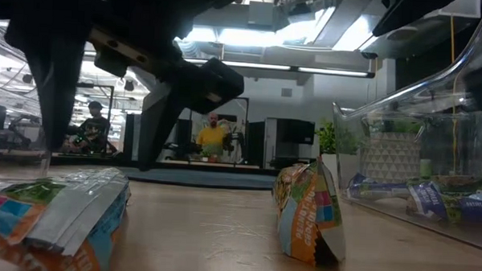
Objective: Pick and place Granola Bars by type
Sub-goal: Put the yellow granola bar into the right transparent bin
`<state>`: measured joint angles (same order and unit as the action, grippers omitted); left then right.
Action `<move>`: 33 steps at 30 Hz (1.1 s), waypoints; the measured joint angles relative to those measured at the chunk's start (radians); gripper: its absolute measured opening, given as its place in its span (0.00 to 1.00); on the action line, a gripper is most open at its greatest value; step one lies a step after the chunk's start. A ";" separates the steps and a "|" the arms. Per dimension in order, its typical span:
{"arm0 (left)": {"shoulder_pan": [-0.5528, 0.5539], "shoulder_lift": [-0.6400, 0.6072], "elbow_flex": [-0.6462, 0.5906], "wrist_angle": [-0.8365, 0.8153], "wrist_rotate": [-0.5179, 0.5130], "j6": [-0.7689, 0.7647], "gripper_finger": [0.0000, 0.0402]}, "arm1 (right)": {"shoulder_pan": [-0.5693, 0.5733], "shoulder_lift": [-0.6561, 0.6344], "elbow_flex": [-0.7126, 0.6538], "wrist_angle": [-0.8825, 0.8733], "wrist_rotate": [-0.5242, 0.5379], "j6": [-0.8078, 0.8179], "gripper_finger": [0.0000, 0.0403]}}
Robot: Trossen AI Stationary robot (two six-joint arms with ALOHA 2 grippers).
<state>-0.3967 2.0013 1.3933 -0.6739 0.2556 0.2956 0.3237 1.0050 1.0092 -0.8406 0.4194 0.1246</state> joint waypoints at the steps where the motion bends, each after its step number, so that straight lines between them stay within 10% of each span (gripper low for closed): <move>1: 0.002 0.001 0.000 0.007 0.003 -0.007 0.54 | 0.000 0.000 0.000 0.000 0.000 0.000 0.32; 25: -0.009 0.010 -0.050 0.102 0.014 -0.034 0.41 | 0.000 0.000 0.000 0.000 -0.003 -0.004 0.32; 33: -0.009 0.010 -0.050 0.098 0.013 -0.073 0.20 | 0.000 0.000 0.000 0.000 -0.003 -0.005 0.32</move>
<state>-0.4061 2.0113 1.3437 -0.5755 0.2684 0.2226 0.3234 1.0050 1.0092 -0.8404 0.4168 0.1200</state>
